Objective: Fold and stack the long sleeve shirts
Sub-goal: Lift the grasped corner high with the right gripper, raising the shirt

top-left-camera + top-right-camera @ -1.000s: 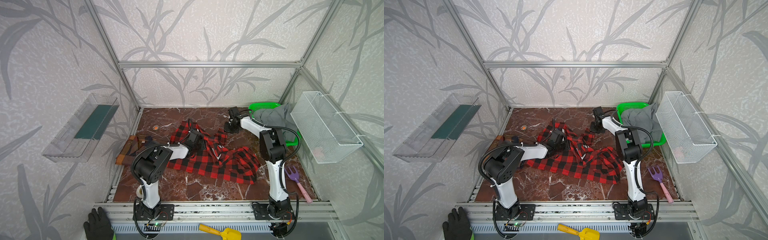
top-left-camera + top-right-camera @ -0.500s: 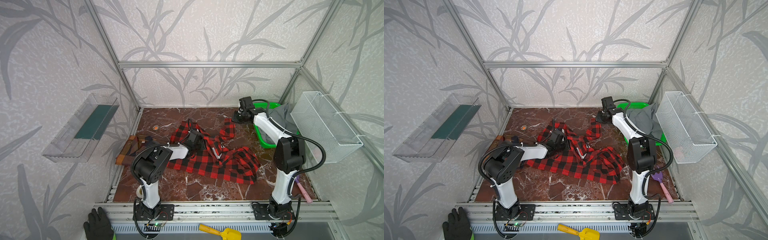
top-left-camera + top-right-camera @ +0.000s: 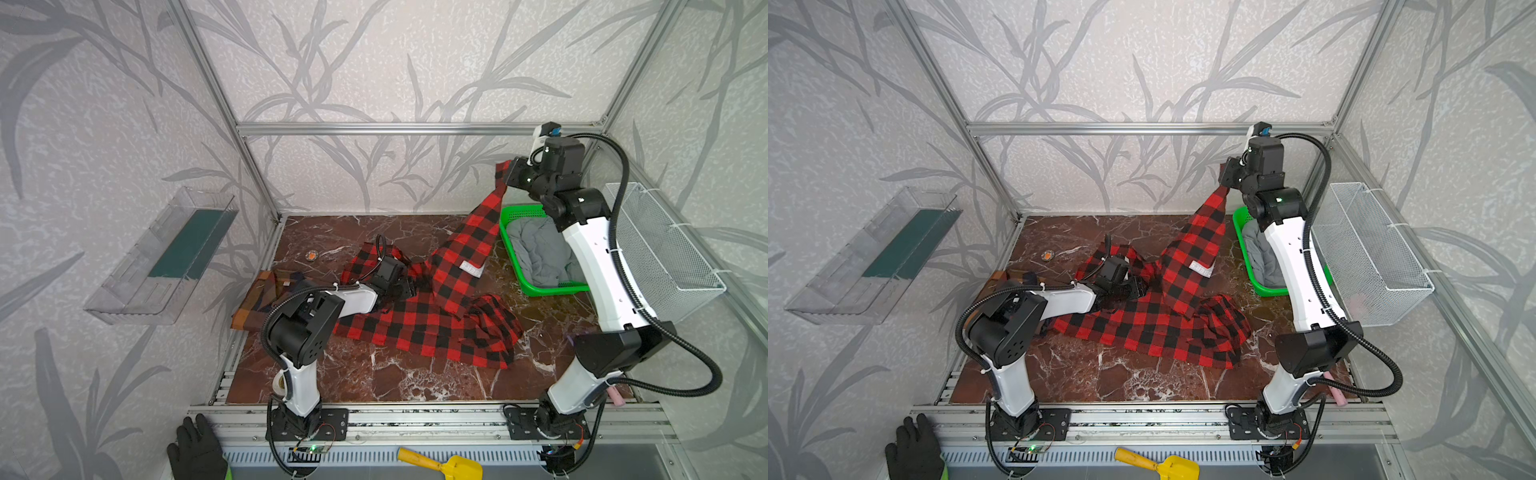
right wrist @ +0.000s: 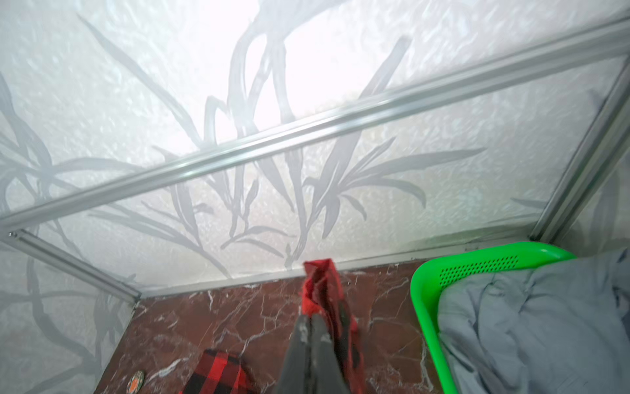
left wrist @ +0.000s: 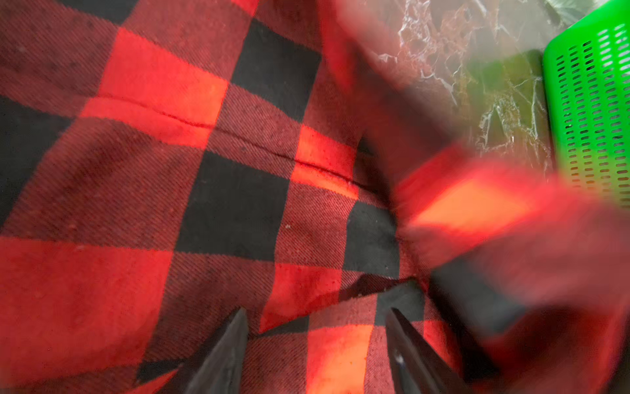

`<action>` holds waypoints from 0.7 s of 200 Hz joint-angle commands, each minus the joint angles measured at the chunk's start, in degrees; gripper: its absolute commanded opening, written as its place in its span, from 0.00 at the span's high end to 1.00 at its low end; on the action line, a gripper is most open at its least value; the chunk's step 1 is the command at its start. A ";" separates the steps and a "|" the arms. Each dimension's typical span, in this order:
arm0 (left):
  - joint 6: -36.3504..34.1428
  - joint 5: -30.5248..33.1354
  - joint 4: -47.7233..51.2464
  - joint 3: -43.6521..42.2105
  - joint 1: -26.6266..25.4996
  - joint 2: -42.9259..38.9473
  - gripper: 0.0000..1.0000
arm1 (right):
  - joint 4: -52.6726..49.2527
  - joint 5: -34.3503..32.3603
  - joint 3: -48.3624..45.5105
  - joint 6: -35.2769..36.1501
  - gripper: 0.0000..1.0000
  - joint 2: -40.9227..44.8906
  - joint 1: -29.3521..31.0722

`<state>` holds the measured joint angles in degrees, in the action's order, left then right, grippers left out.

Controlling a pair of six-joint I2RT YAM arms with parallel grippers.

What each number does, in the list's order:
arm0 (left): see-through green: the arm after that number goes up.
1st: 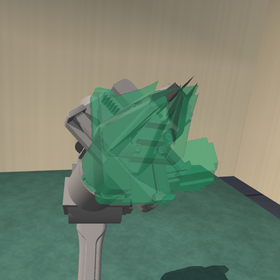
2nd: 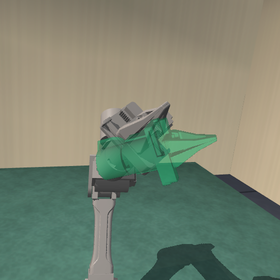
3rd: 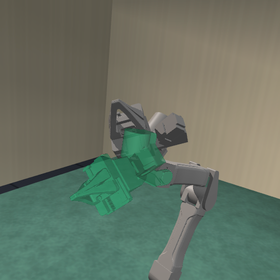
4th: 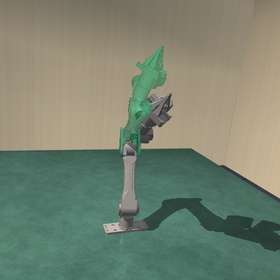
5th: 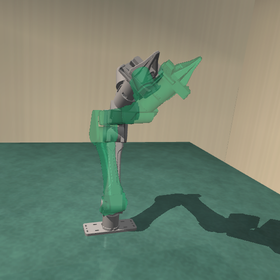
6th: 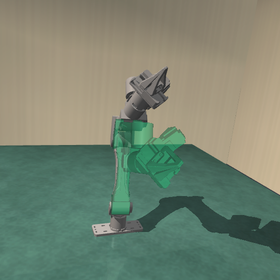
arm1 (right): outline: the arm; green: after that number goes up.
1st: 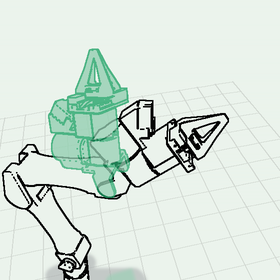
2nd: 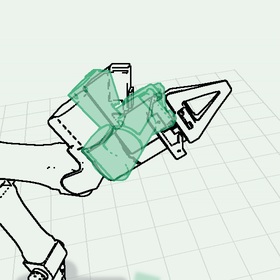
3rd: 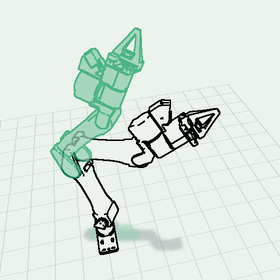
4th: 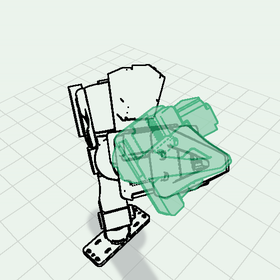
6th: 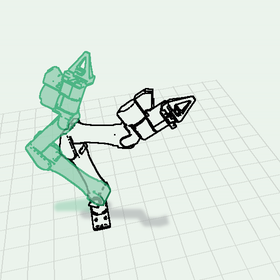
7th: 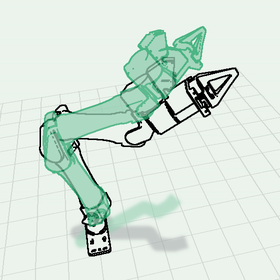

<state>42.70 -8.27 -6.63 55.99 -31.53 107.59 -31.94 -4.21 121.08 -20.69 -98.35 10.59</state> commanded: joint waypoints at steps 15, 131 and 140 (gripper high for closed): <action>2.87 -2.94 20.93 -3.24 -0.55 4.97 0.31 | 0.76 -1.52 10.05 2.14 1.00 -5.56 -2.71; -0.18 1.55 29.99 1.74 3.14 -2.24 0.29 | -1.62 11.80 39.11 8.27 1.00 -26.77 -3.91; -0.55 2.22 31.29 3.02 4.41 -3.41 0.28 | -1.61 11.85 39.13 8.75 1.00 -26.95 -3.99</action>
<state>42.94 -8.95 7.53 58.94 -30.17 104.38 -34.83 5.82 159.46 -13.52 -124.49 6.90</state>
